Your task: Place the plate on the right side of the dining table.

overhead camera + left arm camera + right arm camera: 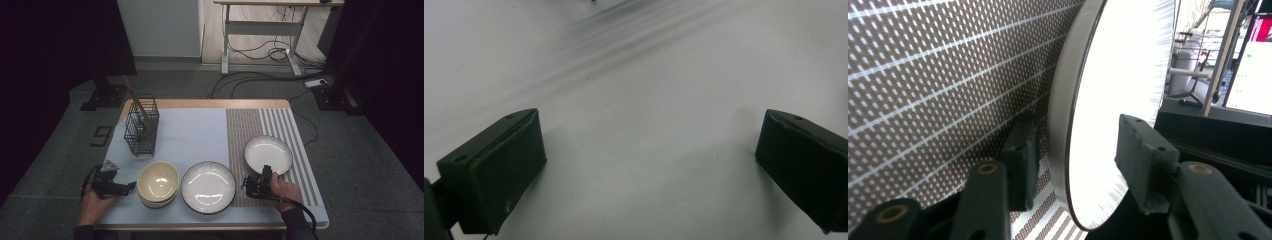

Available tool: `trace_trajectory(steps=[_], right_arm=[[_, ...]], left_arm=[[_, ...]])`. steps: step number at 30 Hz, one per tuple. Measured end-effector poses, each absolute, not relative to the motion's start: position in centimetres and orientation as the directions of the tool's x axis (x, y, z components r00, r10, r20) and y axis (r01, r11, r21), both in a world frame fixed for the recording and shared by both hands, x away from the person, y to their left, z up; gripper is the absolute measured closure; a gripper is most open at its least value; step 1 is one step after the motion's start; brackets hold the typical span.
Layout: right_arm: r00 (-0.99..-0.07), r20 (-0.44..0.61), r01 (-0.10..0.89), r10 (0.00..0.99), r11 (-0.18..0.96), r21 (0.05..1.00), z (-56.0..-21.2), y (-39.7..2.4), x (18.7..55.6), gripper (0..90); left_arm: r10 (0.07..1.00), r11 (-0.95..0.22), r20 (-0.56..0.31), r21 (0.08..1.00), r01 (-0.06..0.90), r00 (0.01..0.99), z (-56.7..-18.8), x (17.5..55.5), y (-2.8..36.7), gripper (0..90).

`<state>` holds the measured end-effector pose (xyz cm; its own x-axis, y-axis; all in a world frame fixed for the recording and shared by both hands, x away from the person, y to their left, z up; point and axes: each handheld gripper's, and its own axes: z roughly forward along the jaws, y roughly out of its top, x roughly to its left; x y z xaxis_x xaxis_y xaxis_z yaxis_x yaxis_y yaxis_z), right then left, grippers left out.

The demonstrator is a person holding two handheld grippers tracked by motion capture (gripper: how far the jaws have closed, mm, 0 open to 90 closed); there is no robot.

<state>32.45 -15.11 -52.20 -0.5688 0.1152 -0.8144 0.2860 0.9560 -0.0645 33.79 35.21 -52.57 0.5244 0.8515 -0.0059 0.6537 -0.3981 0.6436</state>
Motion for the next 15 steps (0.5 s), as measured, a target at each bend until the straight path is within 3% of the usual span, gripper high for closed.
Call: trace_trajectory(steps=[8, 15], right_arm=[[-0.575, -0.806, 0.299, 0.139, 0.953, -0.049, -51.7, -15.1, 32.2, 40.0], [-0.573, -0.8, 0.272, 0.177, 0.962, 0.018, -50.6, -15.0, 31.6, 29.9]], left_arm=[[0.851, -0.398, -0.007, 0.644, 0.654, 0.525, -52.6, 33.8, 35.2, 0.0], [0.851, -0.398, -0.006, 0.644, 0.654, 0.524, -52.6, 33.8, 35.2, 0.0]])
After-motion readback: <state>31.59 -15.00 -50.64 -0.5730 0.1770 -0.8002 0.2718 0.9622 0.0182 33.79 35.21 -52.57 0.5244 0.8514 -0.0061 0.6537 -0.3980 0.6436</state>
